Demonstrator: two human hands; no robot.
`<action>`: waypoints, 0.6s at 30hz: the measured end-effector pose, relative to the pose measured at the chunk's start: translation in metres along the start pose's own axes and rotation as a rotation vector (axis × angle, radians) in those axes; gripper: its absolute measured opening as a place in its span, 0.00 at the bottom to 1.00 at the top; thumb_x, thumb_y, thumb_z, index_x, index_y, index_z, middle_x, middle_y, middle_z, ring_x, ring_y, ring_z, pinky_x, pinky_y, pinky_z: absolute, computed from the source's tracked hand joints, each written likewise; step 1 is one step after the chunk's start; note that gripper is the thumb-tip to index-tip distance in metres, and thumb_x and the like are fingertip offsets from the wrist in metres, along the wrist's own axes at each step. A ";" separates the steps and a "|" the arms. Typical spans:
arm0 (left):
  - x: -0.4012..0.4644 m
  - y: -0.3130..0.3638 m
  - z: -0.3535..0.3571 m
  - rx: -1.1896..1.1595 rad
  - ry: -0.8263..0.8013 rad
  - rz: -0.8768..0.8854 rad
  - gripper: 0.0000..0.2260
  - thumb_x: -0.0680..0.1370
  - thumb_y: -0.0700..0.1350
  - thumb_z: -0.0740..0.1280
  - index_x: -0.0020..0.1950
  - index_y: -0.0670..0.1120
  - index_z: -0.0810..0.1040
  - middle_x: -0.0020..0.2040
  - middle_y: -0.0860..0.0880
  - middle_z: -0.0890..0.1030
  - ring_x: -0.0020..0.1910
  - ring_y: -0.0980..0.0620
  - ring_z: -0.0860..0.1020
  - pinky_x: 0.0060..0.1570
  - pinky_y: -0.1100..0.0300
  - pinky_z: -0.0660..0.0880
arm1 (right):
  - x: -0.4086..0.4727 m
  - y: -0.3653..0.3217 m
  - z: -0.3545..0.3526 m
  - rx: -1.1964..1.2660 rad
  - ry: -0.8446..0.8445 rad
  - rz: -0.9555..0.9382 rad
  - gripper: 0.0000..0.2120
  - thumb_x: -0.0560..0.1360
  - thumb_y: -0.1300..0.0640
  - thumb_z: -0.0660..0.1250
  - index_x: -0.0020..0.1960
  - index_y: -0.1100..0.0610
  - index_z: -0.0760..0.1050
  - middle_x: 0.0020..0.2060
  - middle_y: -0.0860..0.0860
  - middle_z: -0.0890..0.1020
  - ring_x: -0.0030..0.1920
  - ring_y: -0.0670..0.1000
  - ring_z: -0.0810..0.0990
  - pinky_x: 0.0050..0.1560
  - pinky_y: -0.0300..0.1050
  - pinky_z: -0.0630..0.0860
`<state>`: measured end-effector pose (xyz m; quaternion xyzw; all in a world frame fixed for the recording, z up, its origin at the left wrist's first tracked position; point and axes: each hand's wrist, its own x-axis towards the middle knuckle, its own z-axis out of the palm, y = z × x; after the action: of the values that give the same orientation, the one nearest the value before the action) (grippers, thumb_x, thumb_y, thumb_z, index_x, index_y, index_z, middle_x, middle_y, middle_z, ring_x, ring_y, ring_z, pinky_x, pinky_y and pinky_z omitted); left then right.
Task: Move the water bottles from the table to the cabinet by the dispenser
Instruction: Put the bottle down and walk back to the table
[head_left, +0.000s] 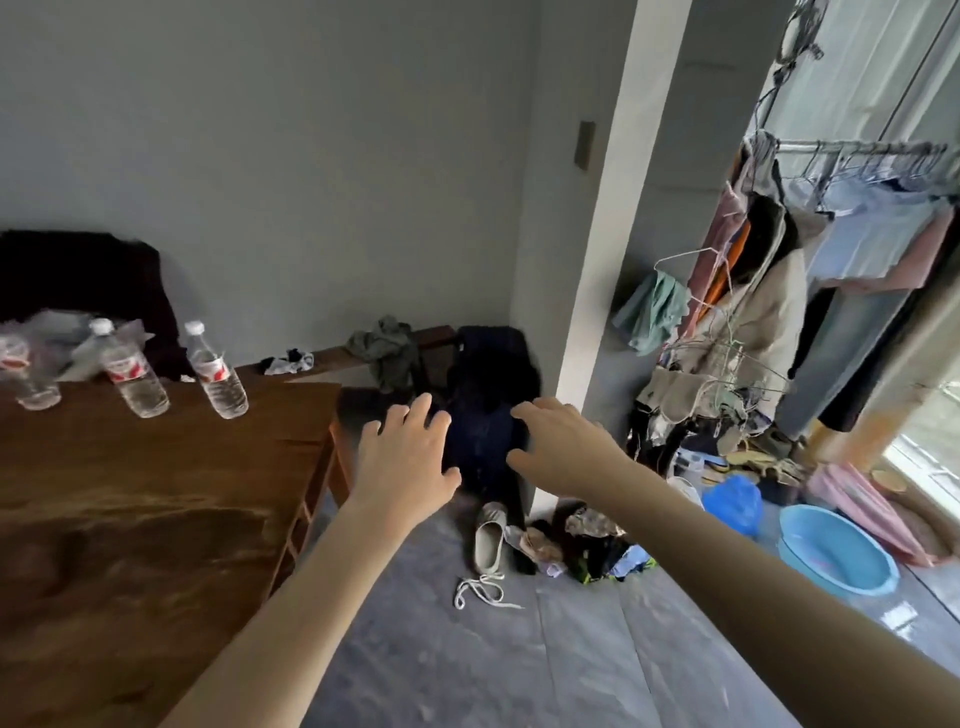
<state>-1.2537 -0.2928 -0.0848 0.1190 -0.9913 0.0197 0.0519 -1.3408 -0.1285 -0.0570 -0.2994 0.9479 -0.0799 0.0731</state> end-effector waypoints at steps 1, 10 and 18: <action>0.015 -0.009 0.002 0.004 -0.003 -0.005 0.29 0.79 0.59 0.65 0.77 0.50 0.64 0.81 0.47 0.59 0.77 0.44 0.64 0.70 0.47 0.67 | 0.017 -0.003 0.000 0.002 -0.009 -0.003 0.28 0.77 0.47 0.61 0.76 0.51 0.62 0.72 0.53 0.68 0.70 0.58 0.67 0.65 0.58 0.69; 0.123 -0.073 0.023 0.017 -0.070 -0.001 0.28 0.81 0.58 0.64 0.78 0.50 0.62 0.82 0.46 0.56 0.78 0.44 0.62 0.72 0.46 0.65 | 0.147 -0.019 -0.001 0.034 -0.053 -0.012 0.27 0.77 0.47 0.61 0.75 0.52 0.64 0.70 0.53 0.70 0.68 0.59 0.70 0.66 0.59 0.71; 0.189 -0.126 0.055 -0.009 -0.123 -0.064 0.27 0.80 0.59 0.63 0.77 0.50 0.64 0.82 0.47 0.58 0.77 0.44 0.65 0.69 0.48 0.68 | 0.249 -0.030 0.017 0.050 -0.115 -0.064 0.27 0.77 0.46 0.62 0.73 0.53 0.66 0.69 0.54 0.70 0.67 0.59 0.70 0.65 0.58 0.72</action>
<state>-1.4115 -0.4618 -0.1159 0.1514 -0.9884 0.0060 -0.0079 -1.5221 -0.2989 -0.0899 -0.3317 0.9299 -0.0883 0.1324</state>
